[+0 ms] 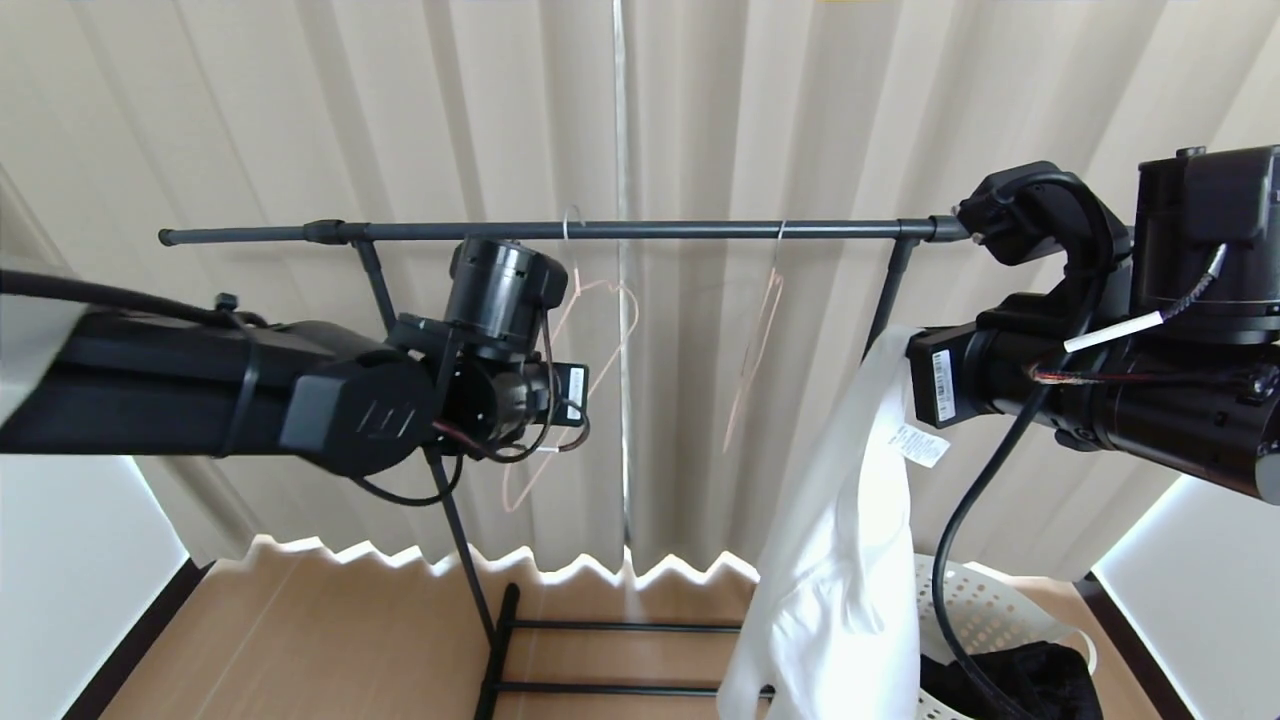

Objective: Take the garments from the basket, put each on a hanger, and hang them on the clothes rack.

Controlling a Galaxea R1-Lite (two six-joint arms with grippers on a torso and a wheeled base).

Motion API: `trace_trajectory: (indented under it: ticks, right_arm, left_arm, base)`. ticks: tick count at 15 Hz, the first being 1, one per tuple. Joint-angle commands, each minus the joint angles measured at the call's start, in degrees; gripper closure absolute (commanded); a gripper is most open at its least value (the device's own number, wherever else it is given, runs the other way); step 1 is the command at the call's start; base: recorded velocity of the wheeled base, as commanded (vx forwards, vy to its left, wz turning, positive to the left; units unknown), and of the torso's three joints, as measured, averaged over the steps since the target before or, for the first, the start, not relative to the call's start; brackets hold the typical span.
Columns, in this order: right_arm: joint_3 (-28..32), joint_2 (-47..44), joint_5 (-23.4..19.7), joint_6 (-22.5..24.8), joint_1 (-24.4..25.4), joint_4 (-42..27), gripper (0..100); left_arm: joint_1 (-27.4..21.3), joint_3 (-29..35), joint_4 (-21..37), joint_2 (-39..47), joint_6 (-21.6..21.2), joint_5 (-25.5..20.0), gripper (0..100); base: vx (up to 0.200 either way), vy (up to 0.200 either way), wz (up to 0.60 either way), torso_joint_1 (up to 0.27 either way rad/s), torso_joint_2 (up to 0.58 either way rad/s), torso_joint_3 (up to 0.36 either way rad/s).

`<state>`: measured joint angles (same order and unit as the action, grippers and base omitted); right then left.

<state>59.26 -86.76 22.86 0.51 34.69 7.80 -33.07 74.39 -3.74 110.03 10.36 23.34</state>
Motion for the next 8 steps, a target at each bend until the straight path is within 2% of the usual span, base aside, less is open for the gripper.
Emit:
trace_trajectory:
  ticks: [1, 2, 3, 5, 6, 7, 8]
  right_arm:
    - [-0.5, 0.2, 0.0, 0.0, -0.1, 0.1, 100]
    - [-0.6, 0.2, 0.0, 0.0, -0.8, 0.1, 100]
    - [-0.5, 0.1, -0.1, 0.0, -1.5, 0.1, 100]
    - [-0.6, 0.2, -0.1, 0.0, -2.3, 0.1, 100]
    - [-0.6, 0.2, -0.1, 0.0, -2.3, 0.1, 100]
    - [-0.6, 0.1, 0.0, 0.0, -2.6, 0.1, 100]
    - [-0.6, 0.0, 0.0, 0.0, -3.1, 0.1, 100]
  left_arm:
    - [-3.6, -16.4, -6.0, -14.7, -0.9, -0.5, 100]
    - [-4.6, -22.0, -8.6, -18.3, -2.7, -1.0, 100]
    - [-4.7, -27.8, -12.2, -21.6, -4.9, -3.6, 100]
    - [-3.6, -40.4, -23.3, -29.4, -11.6, -14.7, 100]
    - [-3.0, -42.6, -24.8, -30.8, -12.9, -16.8, 100]
    - [-0.9, -50.1, -29.4, -34.9, -18.6, -23.1, 100]
    - [-0.1, -52.8, -31.7, -35.3, -19.5, -24.8, 100]
  base:
    - [0.0, 0.0, 0.0, 0.0, 0.0, 0.0]
    - [0.0, 0.0, 0.0, 0.0, 0.0, 0.0]
    - [0.0, 0.0, 0.0, 0.0, 0.0, 0.0]
    - [0.0, 0.0, 0.0, 0.0, 0.0, 0.0]
    - [0.0, 0.0, 0.0, 0.0, 0.0, 0.0]
    - [0.0, 0.0, 0.0, 0.0, 0.0, 0.0]
    - [0.0, 0.0, 0.0, 0.0, 0.0, 0.0]
